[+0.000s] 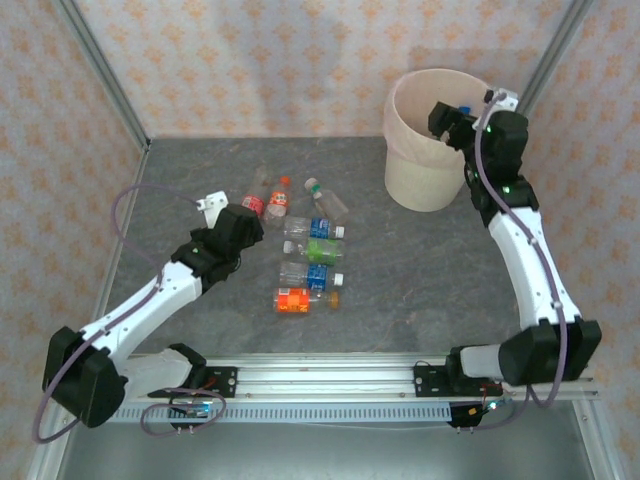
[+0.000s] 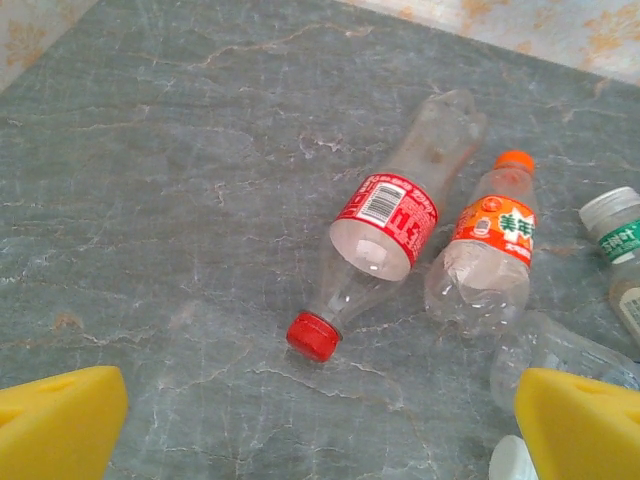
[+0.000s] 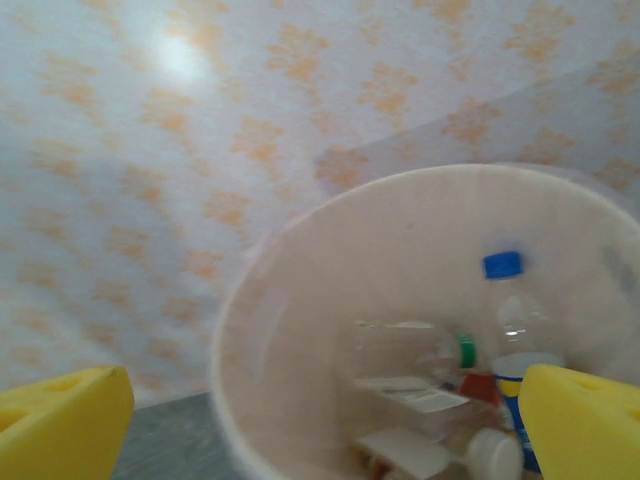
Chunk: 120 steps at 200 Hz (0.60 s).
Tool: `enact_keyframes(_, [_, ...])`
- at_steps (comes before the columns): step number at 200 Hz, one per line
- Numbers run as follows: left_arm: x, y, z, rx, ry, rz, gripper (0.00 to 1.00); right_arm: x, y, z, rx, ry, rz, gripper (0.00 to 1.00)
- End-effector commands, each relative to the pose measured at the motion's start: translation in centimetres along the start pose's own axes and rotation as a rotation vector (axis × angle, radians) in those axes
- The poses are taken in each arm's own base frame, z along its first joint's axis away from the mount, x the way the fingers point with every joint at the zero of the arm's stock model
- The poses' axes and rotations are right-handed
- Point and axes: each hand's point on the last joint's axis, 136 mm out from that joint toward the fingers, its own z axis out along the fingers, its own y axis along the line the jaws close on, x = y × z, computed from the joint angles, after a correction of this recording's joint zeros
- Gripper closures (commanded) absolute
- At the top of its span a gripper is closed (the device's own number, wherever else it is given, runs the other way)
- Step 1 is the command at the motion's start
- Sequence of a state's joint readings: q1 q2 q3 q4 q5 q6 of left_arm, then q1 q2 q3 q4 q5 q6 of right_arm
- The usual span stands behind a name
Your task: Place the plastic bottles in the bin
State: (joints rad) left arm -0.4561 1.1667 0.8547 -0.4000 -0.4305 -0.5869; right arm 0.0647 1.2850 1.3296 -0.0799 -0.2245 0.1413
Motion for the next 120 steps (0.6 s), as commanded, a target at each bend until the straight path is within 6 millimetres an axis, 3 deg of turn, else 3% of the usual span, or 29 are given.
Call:
enact_keyframes(1, [-0.5, -0.1, 1.0, -0.024, 0.056, 0.0, 0.0, 0.2, 3.9, -2.6, -0.236, -0.025, 0.045, 0.01])
enact_keyframes(25, [-0.9, -0.7, 2.8, -0.033, 0.11, 0.017, 0.0, 2.0, 4.5, -5.3, -0.324, -0.046, 0.119, 0.01])
enact_keyframes(53, [-1.3, -1.7, 5.3, -0.013, 0.176, 0.074, 0.0, 4.1, 4.2, -7.0, -0.358, -0.041, 0.184, 0.01])
enact_keyframes(72, [-0.6, -2.5, 7.4, 0.026, 0.27, 0.13, 0.0, 5.8, 3.8, -7.5, -0.353, 0.002, 0.206, 0.01])
enact_keyframes(100, [1.3, -1.9, 10.1, 0.036, 0.409, 0.204, 0.02, 7.9, 2.6, -7.8, -0.303, 0.044, 0.207, 0.01])
enact_keyframes(120, [2.7, -0.8, 11.2, 0.027, 0.486, 0.253, 0.05, 8.2, 2.2, -8.2, -0.288, 0.041, 0.204, 0.01])
